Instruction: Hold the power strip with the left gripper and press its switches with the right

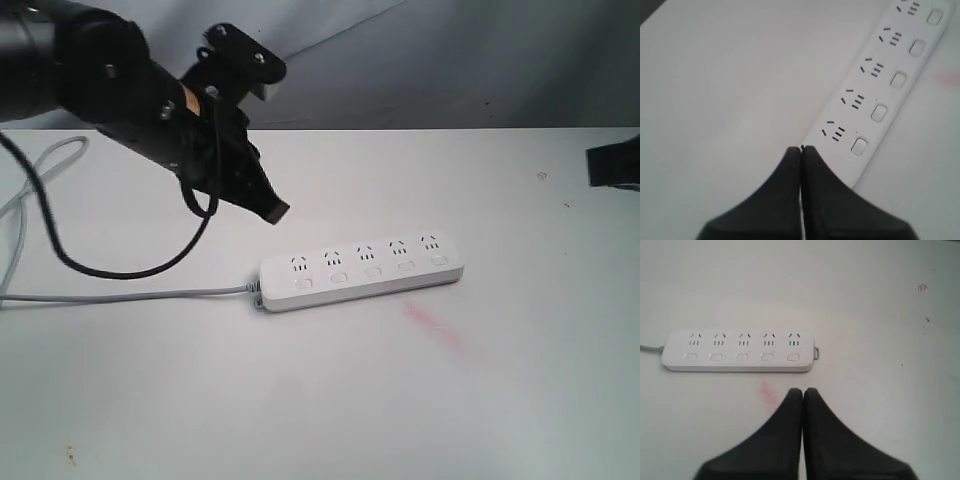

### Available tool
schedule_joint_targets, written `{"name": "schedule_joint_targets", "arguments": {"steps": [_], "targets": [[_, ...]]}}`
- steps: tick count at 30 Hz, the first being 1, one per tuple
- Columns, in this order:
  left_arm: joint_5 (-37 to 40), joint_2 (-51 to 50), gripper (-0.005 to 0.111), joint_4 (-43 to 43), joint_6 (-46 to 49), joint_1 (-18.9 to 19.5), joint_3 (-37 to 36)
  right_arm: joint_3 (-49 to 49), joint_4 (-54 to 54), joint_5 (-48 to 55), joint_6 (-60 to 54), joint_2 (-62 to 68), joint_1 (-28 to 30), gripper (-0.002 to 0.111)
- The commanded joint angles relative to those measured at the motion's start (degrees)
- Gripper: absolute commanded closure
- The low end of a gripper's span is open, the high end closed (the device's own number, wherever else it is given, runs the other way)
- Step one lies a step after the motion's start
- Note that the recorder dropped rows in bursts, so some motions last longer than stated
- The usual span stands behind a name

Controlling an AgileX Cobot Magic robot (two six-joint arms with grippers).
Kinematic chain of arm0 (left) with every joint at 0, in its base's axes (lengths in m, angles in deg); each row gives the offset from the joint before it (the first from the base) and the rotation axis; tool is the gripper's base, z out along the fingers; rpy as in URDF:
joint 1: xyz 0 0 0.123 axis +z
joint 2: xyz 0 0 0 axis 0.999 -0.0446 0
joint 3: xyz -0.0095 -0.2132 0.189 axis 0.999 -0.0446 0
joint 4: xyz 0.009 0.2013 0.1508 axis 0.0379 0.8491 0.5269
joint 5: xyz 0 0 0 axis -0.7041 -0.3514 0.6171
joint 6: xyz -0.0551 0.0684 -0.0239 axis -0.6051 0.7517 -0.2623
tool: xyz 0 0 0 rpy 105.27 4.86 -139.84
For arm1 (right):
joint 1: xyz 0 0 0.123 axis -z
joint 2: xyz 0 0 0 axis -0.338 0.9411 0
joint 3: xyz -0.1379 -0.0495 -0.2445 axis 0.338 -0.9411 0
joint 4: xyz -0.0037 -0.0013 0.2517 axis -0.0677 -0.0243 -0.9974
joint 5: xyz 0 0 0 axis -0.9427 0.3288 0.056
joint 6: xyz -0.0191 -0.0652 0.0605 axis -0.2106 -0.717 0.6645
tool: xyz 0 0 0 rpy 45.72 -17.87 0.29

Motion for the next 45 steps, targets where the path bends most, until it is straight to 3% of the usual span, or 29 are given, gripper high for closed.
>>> {"name": "schedule_joint_targets", "arguments": {"steps": [1, 10, 23, 34, 37, 45], "targets": [[-7.7, 8.7, 0.107, -0.7, -5.4, 0.1, -6.8, -3.3, 0.5, -0.6, 1.5, -8.5, 0.4, 0.108], [-22.8, 27.0, 0.107, -0.6, -10.4, 0.1, -24.0, -11.4, 2.4, -3.1, 4.5, -23.7, 0.4, 0.108], [-24.3, 45.8, 0.107, -0.6, -13.6, 0.1, -37.2, -20.2, 5.6, 0.3, 10.7, -38.7, 0.4, 0.108], [-39.1, 59.8, 0.107, -1.3, -15.1, 0.1, -50.6, -26.8, 7.0, -5.6, 14.1, -45.3, 0.4, 0.108], [-42.4, 62.8, 0.107, -4.6, -15.0, 1.8, -54.8, -29.2, 9.8, -7.7, 17.7, -46.3, 0.4, 0.108], [-44.5, 70.7, 0.107, -7.9, -14.9, 11.4, -64.9, -29.7, 17.1, -6.5, 26.2, -53.1, 0.4, 0.108]]}}
